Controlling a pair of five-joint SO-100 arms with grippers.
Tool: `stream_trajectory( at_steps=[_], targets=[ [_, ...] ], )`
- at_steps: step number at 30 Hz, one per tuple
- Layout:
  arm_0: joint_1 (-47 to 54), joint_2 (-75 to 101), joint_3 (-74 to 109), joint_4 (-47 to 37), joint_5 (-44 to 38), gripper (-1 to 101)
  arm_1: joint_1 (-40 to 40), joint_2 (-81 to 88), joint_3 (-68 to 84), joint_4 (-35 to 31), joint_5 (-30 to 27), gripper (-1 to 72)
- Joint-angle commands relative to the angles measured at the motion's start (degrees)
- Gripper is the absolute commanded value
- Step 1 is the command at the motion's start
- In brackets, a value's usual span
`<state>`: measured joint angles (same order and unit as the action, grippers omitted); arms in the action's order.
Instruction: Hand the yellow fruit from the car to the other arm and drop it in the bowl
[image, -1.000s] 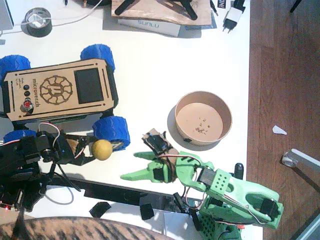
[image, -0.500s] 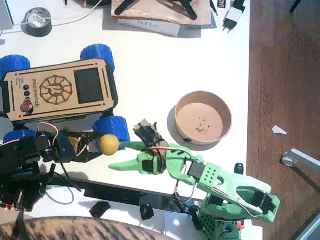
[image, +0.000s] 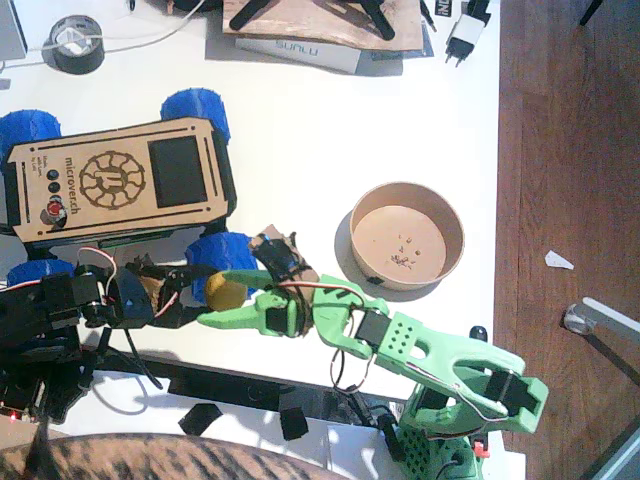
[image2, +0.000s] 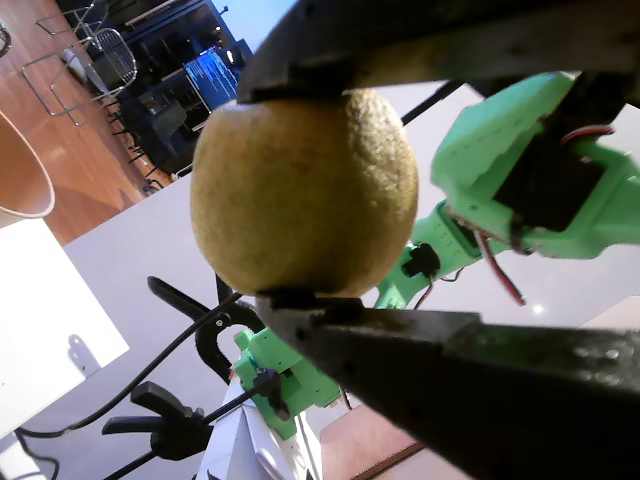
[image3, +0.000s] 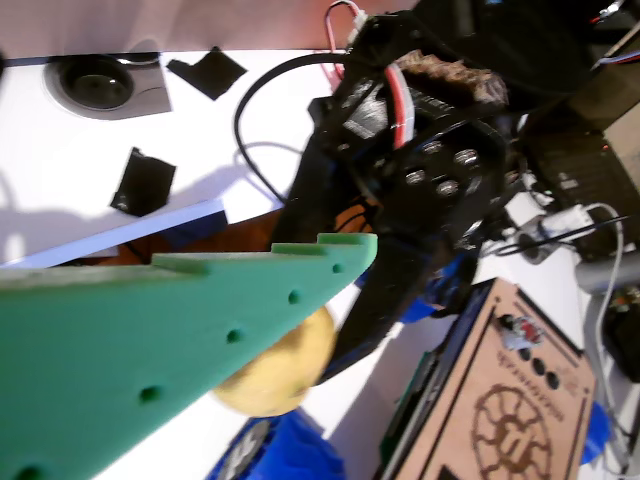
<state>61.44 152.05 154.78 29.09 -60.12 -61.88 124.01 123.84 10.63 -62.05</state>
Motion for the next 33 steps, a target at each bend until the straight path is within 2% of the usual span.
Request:
stream_trajectory(
  at_steps=[1, 13, 20, 33],
  targets=[
    [0.3, 0.4, -1.3, -2.1, -0.7, 0, 1.1, -0.5, -4.7, -1.8, 0.3, 38.5],
    [0.3, 0.4, -1.3, -2.1, -0.7, 0, 2.4, -5.8, -5.0, -2.5, 2.1, 37.6],
    [0.3, 0.6, -0.8, -2.1, -0.7, 0, 1.0, -3.1, -1.6, 6.7, 8.1, 37.3],
    [0.2, 0.6, -0.9, -3.6, -0.7, 0, 1.7, -2.6, 1.1, 7.8, 8.1, 36.4]
  ],
)
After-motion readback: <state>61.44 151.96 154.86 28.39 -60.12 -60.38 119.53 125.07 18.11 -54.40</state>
